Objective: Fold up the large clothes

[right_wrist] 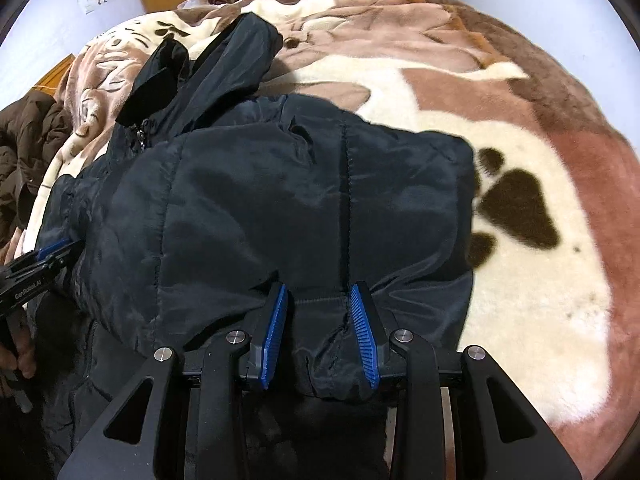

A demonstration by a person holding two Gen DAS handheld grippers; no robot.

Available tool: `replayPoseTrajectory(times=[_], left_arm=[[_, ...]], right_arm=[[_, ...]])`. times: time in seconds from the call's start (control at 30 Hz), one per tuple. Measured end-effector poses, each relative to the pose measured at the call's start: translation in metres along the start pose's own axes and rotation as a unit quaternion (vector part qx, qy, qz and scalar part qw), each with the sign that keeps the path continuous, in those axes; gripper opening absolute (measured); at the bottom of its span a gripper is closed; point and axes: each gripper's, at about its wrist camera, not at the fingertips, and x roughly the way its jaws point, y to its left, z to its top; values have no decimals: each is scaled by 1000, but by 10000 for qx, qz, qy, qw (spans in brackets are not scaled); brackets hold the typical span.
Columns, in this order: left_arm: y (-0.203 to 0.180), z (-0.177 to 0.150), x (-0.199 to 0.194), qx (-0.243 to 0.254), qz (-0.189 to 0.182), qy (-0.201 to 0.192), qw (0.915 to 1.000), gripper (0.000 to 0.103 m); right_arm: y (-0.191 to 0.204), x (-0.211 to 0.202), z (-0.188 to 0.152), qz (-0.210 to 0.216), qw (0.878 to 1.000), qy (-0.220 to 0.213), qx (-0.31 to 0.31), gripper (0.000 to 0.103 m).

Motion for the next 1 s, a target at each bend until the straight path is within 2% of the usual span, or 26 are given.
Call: replayPoseTrajectory(times=[0.2,0.33,0.6,0.83,1.0], left_arm=[[2,-13,-51,45,-17,-254,9997,48],[5,-36,-89,-81,-122,-376,9992,48],[7,-76,-144,-252,-297,-396,9985,48],[0,-99,-188,-287,-329,-554,9975,49],[-6,-120,-216,-337,-424,-637,9965,53]], right_arm=[[5,-52,-12,159,9992,-371,53,35],[13,-85,-32,330,9980,-525,104,41],[50,-128,-65,785,9952,-542,201,42],[98,-159,-89,888,9940,-632,-81,42],[116,-183,-105,955,9928,-708,-159,42]])
